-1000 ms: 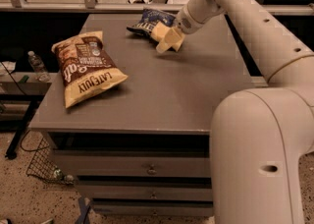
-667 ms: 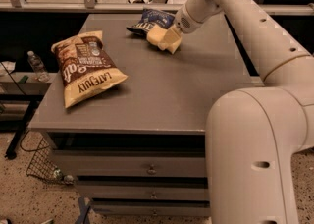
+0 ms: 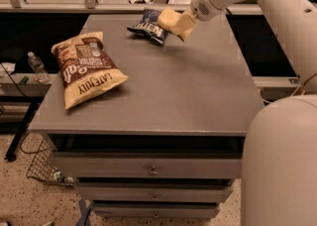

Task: Pick sponge

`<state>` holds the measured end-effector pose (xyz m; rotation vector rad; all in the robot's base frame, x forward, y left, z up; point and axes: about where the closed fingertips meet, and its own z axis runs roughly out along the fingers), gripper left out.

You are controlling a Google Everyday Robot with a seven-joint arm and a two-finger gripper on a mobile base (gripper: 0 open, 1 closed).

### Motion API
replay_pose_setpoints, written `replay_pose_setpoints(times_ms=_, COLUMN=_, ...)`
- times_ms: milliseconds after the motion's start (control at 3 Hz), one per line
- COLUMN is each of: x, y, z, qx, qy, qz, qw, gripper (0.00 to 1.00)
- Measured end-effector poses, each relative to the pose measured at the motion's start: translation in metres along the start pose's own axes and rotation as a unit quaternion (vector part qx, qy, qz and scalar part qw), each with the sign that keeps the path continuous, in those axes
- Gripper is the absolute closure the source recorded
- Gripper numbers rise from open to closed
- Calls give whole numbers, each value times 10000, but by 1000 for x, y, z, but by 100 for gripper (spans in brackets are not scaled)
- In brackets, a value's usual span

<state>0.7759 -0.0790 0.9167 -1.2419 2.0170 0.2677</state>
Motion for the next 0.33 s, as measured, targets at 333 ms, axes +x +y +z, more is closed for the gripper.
replay_pose_setpoints(times_ms=333, x=-5, y=5, z=-52, qx=359, qy=-292, qz=-188, qw=9988, gripper=100)
